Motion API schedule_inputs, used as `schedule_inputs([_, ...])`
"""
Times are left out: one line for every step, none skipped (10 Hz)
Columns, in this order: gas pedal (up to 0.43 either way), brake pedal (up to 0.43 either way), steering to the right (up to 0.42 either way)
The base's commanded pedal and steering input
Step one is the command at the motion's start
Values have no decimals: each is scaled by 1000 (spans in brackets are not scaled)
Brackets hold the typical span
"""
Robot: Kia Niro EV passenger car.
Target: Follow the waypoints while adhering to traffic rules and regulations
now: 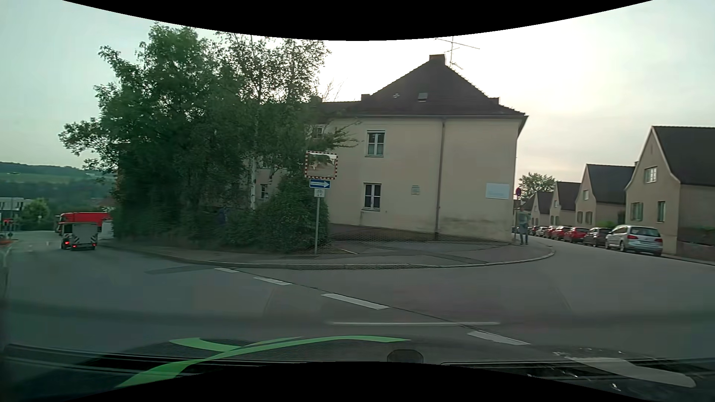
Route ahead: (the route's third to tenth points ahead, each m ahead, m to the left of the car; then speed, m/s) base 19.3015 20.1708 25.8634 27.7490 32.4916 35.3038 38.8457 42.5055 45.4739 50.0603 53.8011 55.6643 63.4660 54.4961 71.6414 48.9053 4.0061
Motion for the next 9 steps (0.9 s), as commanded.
schedule_inputs([130,0,-461])
schedule_inputs([118,0,-461])
schedule_inputs([67,0,-458])
schedule_inputs([39,0,-452])
schedule_inputs([39,0,-446])
schedule_inputs([39,0,-440])
schedule_inputs([39,0,-429])
schedule_inputs([28,0,-415])
schedule_inputs([28,0,-395])
